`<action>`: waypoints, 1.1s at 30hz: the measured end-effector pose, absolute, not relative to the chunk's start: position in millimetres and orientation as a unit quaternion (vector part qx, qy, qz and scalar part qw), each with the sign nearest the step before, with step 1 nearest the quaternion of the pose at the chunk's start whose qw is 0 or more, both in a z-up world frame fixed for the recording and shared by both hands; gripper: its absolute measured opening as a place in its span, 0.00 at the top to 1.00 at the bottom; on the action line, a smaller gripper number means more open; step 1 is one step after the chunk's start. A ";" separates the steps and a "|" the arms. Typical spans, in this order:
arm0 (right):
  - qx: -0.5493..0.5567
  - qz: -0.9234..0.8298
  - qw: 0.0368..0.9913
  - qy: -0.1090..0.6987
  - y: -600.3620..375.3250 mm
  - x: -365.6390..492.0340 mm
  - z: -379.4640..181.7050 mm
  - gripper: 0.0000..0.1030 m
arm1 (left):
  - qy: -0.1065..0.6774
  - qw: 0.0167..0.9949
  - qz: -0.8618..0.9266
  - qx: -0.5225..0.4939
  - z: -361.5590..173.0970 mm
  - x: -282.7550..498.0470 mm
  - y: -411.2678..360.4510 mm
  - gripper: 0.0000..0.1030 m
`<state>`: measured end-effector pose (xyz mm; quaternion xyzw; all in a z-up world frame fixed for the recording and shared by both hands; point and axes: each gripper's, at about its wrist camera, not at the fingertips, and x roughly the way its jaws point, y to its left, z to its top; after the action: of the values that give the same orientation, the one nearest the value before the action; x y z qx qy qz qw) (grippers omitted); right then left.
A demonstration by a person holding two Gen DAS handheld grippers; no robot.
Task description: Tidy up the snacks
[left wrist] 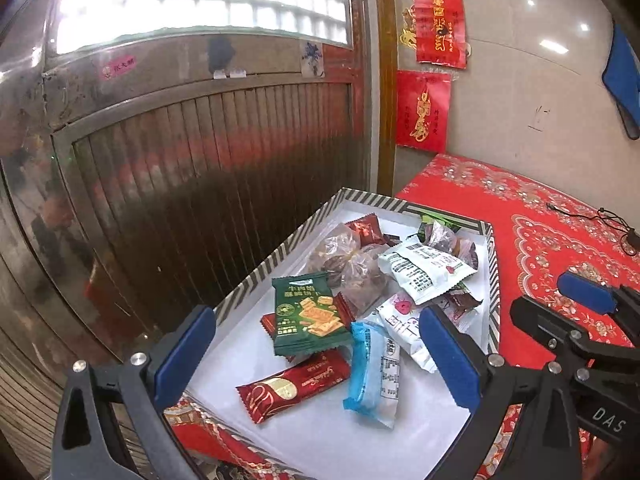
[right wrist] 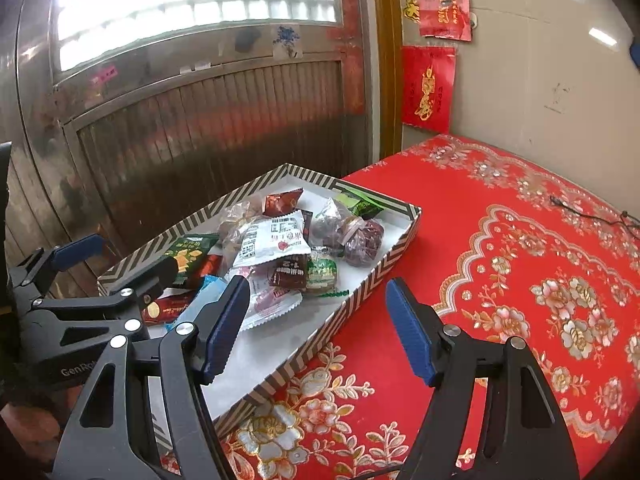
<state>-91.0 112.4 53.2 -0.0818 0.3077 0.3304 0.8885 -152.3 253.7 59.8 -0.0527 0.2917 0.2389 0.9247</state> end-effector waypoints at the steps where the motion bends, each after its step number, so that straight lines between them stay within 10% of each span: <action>1: -0.080 0.330 0.888 0.309 111.5 -91.7 52.5 0.31 | 0.290 0.925 0.240 -0.050 60.1 -153.2 253.2 0.00; 33: -0.086 0.320 0.890 0.312 114.0 -93.5 46.0 0.31 | 0.279 0.925 0.258 -0.029 61.3 -161.5 251.3 0.00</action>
<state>-93.5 114.0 46.0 -0.0857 0.3123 0.3197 0.8905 -161.5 251.3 61.3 -0.0293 0.2786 0.2579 0.9247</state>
